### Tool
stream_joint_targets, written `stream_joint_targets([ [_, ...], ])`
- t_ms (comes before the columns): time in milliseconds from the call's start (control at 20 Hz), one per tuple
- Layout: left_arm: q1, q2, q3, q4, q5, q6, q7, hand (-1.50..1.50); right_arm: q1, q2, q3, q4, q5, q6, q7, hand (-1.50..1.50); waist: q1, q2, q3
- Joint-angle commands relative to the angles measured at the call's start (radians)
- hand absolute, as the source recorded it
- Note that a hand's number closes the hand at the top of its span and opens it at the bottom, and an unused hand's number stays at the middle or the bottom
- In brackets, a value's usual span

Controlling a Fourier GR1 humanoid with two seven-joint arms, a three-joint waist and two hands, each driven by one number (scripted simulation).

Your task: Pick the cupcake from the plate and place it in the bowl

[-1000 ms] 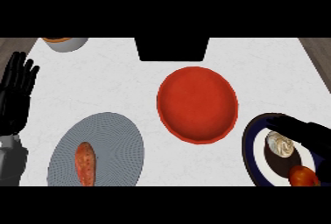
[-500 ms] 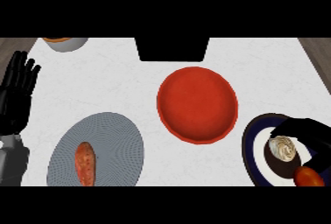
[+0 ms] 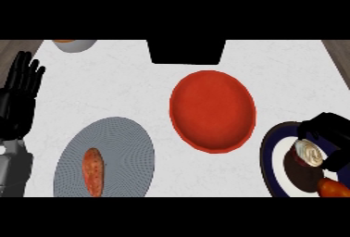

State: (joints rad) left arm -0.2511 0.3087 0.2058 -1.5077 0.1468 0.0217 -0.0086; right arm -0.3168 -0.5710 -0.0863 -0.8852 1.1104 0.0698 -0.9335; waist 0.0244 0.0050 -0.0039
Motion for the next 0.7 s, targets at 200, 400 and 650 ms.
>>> stream_joint_targets([
  [200,-0.085,-0.014,-0.037,0.006,0.009,-0.025,0.0,0.0,-0.286,-0.202,-0.074,0.316,0.059,0.061,0.03,1.5,0.097,0.046,0.013],
  [400,-0.088,-0.033,-0.051,0.008,-0.009,-0.002,0.006,0.0,-0.355,-0.225,-0.102,0.408,0.058,-0.006,-0.003,1.5,0.096,0.044,0.015],
  [650,-0.106,-0.012,-0.036,0.022,0.003,-0.019,0.011,0.0,-0.488,-0.284,-0.174,0.479,0.013,-0.01,-0.014,1.5,0.091,0.037,0.013],
])
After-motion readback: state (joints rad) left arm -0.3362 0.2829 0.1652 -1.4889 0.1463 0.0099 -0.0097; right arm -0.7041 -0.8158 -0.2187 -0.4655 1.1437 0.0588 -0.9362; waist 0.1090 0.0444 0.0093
